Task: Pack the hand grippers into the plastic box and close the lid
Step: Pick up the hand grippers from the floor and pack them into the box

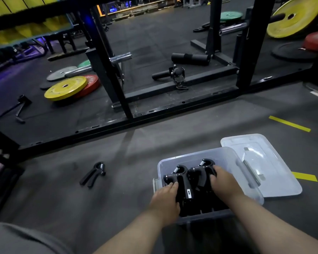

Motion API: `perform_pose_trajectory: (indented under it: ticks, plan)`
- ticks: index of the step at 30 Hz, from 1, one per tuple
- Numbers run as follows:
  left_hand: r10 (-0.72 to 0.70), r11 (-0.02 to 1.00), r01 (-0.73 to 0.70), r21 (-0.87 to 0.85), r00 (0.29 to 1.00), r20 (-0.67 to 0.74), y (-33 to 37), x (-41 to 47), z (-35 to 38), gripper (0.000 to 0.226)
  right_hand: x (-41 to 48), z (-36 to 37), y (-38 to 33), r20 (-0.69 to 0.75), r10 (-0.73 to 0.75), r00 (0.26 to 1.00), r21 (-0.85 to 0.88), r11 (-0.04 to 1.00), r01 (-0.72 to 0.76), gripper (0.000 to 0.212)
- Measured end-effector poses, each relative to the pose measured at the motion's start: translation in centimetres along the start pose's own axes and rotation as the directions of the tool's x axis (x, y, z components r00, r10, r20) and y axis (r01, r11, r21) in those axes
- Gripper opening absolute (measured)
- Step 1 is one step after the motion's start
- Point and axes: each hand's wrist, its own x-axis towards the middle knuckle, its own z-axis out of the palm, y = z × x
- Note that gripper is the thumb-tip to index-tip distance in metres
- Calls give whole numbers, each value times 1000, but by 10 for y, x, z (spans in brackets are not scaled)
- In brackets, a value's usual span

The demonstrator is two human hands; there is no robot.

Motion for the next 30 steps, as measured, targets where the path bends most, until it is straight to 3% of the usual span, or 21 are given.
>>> perform_pose_trajectory:
  ticks: [6,9,18,22,24,26,28,30]
  plan:
    - [3,1000,-4,-18,1000,-11,-1,0,1,73,-8,4,-3,130,0,992,-8,1000,1,59]
    - [10,1000,-11,-25,1000,-11,-1,0,1,73,-14,7,-7,209,59,976,-98,994,-40,82]
    - [18,999,-19,-35,999,-26,-3,0,2,73,-6,8,-1,230,66,971,-80,996,-49,84]
    - [19,999,-21,-42,999,-37,-2,-1,2,71,-5,8,-11,-1,-27,1000,-141,990,27,51]
    - [19,999,-21,-39,998,-54,-2,-2,2,70,-6,12,-16,-67,-193,979,-230,958,174,57]
    - [25,1000,-26,-11,997,-72,-3,-2,1,70,-10,19,-21,36,-299,954,-326,898,294,63]
    - [35,999,-32,31,993,-112,-2,-4,-1,64,-12,28,-22,149,-276,950,-376,873,312,60]
    - [34,999,-27,43,987,-157,-1,-4,-5,52,-14,30,-23,165,-243,956,-358,888,288,46]
